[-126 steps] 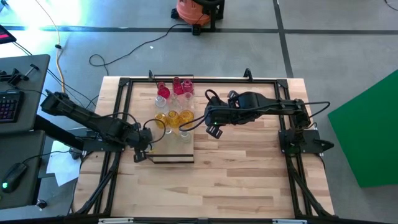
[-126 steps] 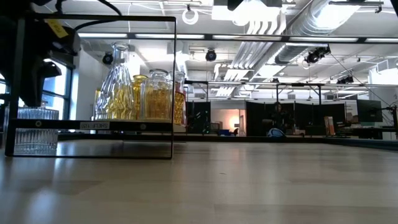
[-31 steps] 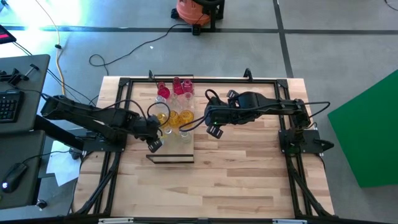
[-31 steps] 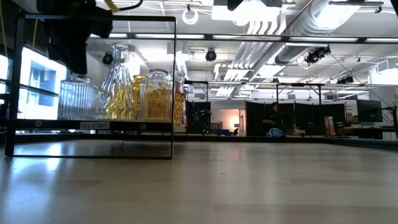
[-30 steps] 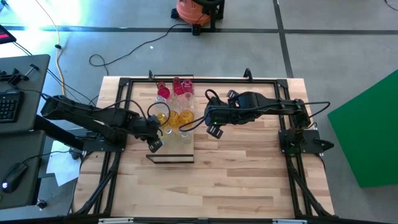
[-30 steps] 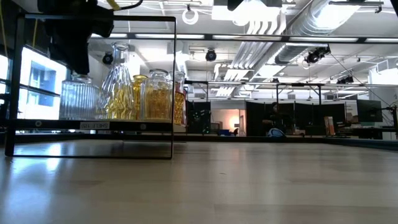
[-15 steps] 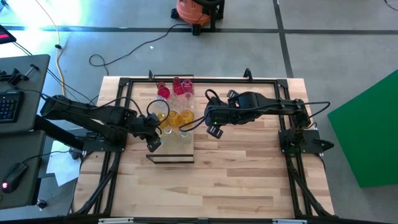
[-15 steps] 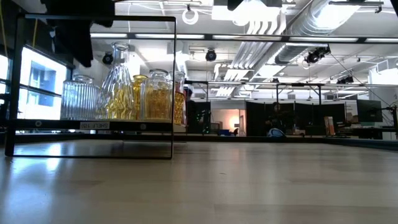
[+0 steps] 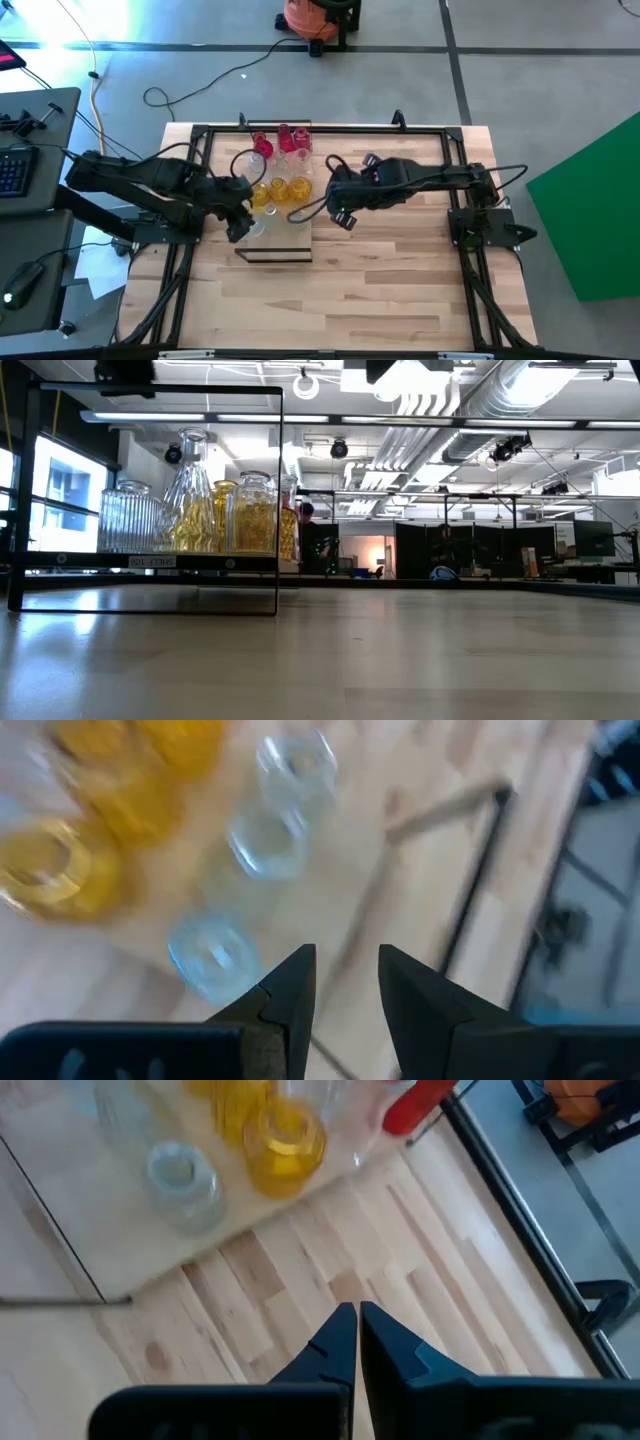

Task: Sort vases onto shelf
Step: Put the transparent vase on the shelf aligned with the other transparent vase

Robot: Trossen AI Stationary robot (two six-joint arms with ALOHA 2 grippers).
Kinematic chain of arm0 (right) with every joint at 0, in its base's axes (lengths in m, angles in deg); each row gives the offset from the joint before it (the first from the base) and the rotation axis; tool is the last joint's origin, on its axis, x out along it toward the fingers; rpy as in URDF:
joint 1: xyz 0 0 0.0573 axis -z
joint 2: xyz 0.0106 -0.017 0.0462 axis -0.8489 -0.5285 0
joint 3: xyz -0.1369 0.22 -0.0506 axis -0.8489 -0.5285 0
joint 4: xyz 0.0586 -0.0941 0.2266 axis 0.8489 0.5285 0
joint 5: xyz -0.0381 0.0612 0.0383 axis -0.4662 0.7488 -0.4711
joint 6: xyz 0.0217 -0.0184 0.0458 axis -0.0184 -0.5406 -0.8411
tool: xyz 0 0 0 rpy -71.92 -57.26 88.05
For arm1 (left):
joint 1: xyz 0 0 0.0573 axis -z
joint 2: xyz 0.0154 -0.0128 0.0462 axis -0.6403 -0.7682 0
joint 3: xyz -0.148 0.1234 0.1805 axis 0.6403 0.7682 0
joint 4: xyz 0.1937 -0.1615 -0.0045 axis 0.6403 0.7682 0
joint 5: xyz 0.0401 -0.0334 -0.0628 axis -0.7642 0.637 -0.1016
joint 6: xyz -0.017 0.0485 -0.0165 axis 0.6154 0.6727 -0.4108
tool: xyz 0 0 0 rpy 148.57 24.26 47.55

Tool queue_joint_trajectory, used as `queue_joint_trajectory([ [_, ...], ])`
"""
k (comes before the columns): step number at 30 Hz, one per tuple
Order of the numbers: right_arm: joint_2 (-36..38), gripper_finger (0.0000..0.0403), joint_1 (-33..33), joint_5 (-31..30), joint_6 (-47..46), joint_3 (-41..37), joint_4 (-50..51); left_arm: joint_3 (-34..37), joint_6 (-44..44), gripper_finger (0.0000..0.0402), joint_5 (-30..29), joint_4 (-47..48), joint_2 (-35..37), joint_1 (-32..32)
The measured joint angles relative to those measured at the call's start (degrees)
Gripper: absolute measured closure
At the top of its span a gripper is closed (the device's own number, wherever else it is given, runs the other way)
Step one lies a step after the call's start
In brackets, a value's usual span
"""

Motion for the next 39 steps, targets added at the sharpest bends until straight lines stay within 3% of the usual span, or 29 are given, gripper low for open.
queue_joint_trajectory([
  [5, -0.09, 0.0403, -1.18, 0.34, -1.01, -5.03, 0.74, -0.15, 2.14, 0.0314, 8.68, 8.42, 0.07, 2.18],
  [13, -0.08, 0.0403, -1.61, 0.23, -2.79, -8.73, -0.08, -0.14, 4.6, 0.0395, 9.31, 12.4, 0.04, 5.4],
  [39, -0.08, 0.0403, -3.04, 0.56, -4.32, -8.75, -3.91, 14.84, 6.11, 0.0401, 4.57, -3.21, -0.11, 5.7],
])
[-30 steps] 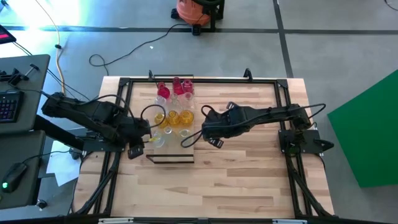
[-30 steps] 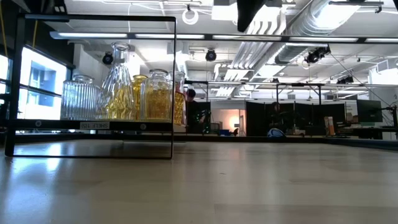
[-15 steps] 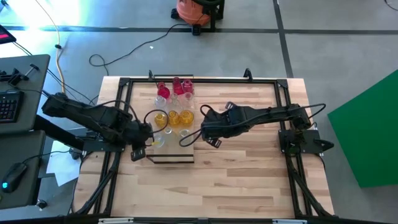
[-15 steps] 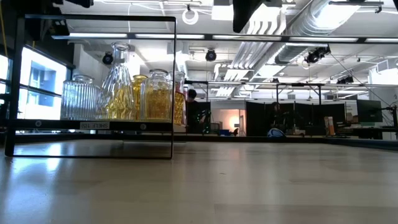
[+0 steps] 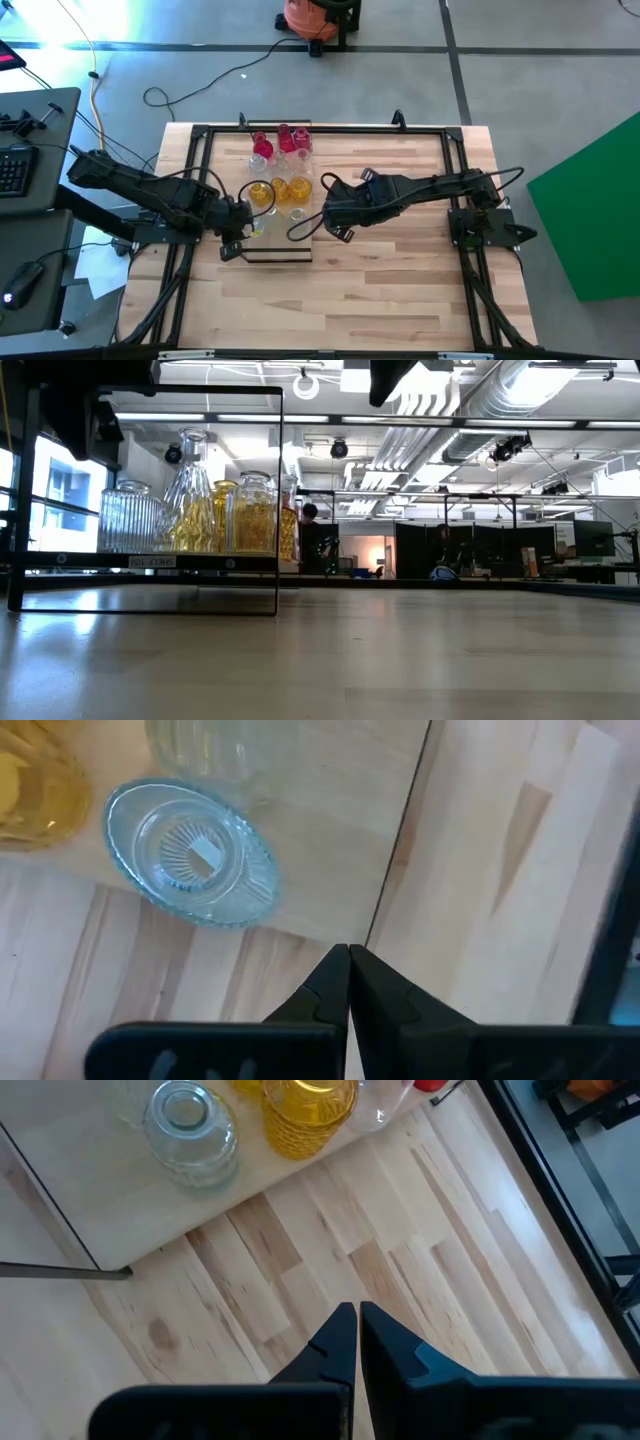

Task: Sort vases onto shelf
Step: Put the transparent vase on the shelf aligned with the other transparent vase

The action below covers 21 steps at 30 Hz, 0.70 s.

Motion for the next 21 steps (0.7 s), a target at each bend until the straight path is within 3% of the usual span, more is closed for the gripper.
queue_joint_trajectory([
  [21, 0.02, 0.0403, -0.06, 0.0, -0.22, 0.02, 0.0, 5.9, -2.16, 0.0401, -3.23, -6.23, 0.02, -1.06],
])
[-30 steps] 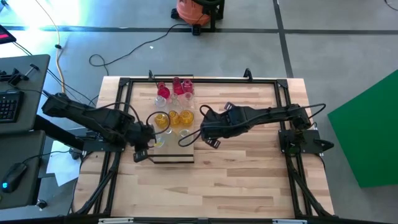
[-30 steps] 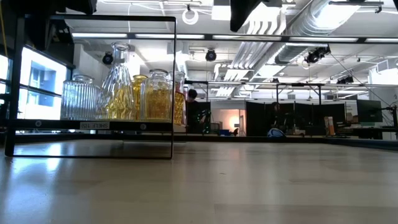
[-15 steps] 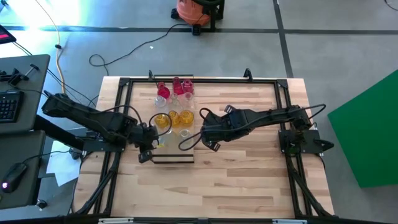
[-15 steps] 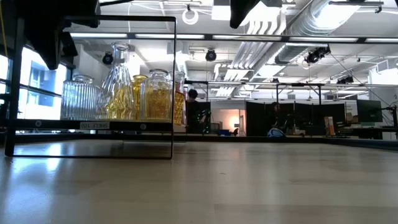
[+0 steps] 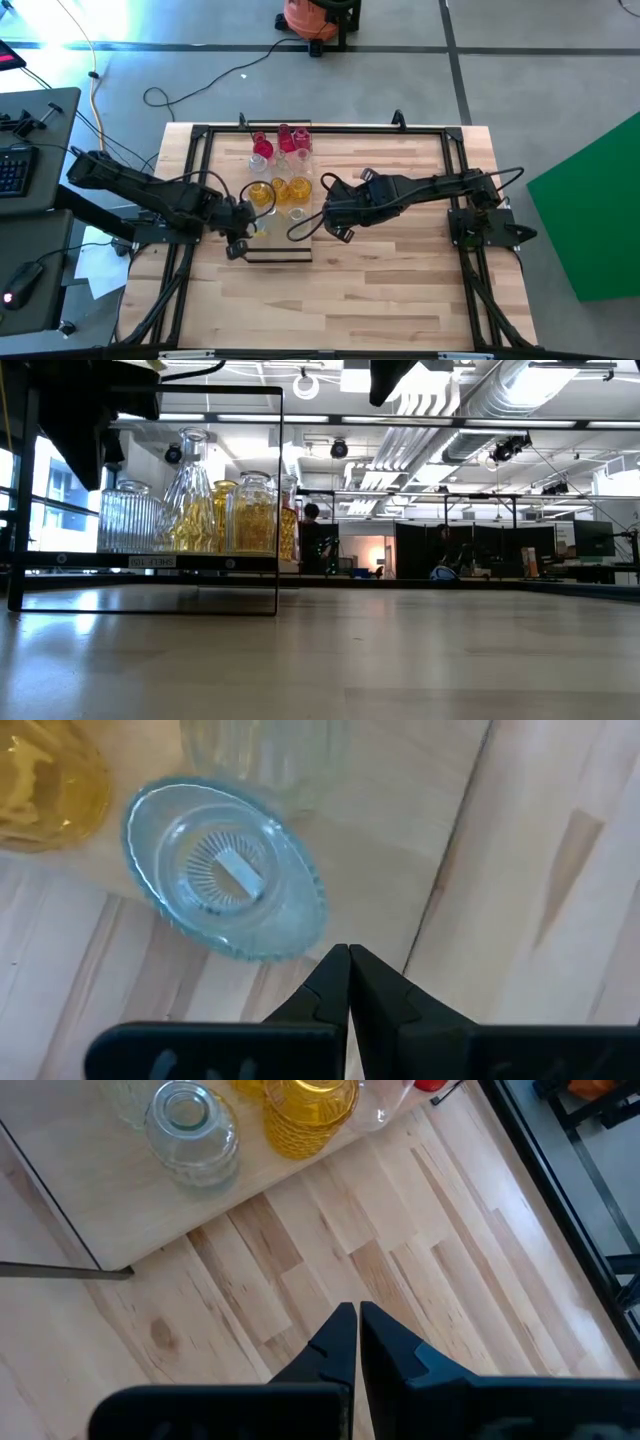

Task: Sort vases onto shelf
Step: Put the transparent vase on the shelf aligned with the other transparent vase, then return to Home Position

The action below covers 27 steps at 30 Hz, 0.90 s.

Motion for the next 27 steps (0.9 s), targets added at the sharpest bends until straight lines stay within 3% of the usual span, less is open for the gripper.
queue_joint_trajectory([
  [20, 0.04, 0.0403, 0.0, -0.02, 0.02, 0.02, 0.02, 0.57, 2.07, 0.0401, -0.7, -2.67, -0.02, -3.62],
  [27, 0.2, 0.0403, 0.0, 0.0, 0.0, 0.03, 0.02, -1.73, 0.66, 0.0401, 3.27, -2.57, 0.4, -2.28],
])
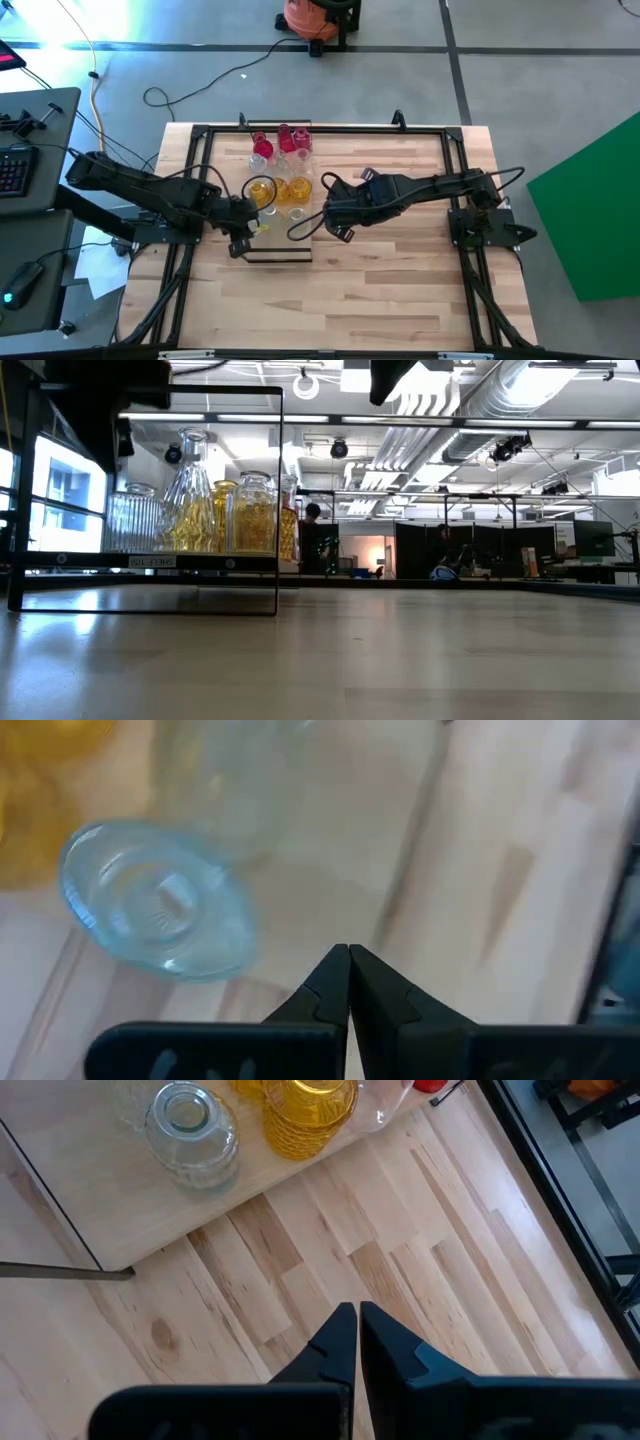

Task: Sort vases onto shelf
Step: Return to Home Position

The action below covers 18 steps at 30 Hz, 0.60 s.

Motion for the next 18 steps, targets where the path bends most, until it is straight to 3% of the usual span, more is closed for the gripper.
queue_joint_trajectory([
  [8, 1.71, 0.0403, -1.31, 0.37, 5.04, 7.17, -0.36, -12.71, 2.74, 0.0401, -5.02, 2.67, 4.59, 2.75],
  [14, 8.51, 0.0403, -6.61, -8.6, 16.73, 13.67, -0.36, -18.9, 9.69, 0.0401, -5.47, 3.38, 12.63, 2.77],
  [18, 17.4, 0.0403, -10.0, -12.26, 13.35, 11.01, 2.42, -18.24, 9.91, 0.0401, -11.68, 4.49, 20.7, 2.77],
])
